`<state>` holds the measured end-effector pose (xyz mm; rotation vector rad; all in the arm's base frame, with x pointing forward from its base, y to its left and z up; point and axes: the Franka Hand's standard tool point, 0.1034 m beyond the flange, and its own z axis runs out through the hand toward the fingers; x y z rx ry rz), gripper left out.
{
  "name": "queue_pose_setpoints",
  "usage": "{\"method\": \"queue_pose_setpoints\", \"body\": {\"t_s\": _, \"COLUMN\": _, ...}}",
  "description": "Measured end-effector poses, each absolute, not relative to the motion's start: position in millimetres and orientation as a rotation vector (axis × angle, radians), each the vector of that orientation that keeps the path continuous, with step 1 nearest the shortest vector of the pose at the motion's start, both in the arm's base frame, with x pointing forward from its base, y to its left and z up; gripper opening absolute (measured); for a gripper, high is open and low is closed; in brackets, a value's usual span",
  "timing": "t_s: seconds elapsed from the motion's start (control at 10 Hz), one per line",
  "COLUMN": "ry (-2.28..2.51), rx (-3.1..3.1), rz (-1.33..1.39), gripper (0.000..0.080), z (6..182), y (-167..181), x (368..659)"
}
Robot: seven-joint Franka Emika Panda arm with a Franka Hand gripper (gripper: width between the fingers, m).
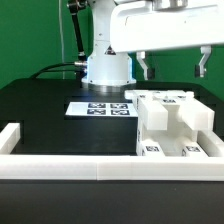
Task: Assemble chair
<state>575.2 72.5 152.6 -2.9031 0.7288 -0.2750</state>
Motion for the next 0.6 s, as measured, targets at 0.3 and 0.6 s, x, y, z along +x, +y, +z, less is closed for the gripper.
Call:
{"method": "queue_pose_setpoints", "body": {"t_s": 0.3, "ry": 0.745, "rx": -2.892, "rz": -0.284, "gripper": 0.0649, "z": 152.9, "y": 77, "x": 562}}
{"method": "queue_pose_setpoints", "body": {"t_s": 0.6, "ry": 0.817, "rx": -2.867, "rz": -0.292, "gripper": 0.0649, "z": 145.2, "y": 89, "x": 548}}
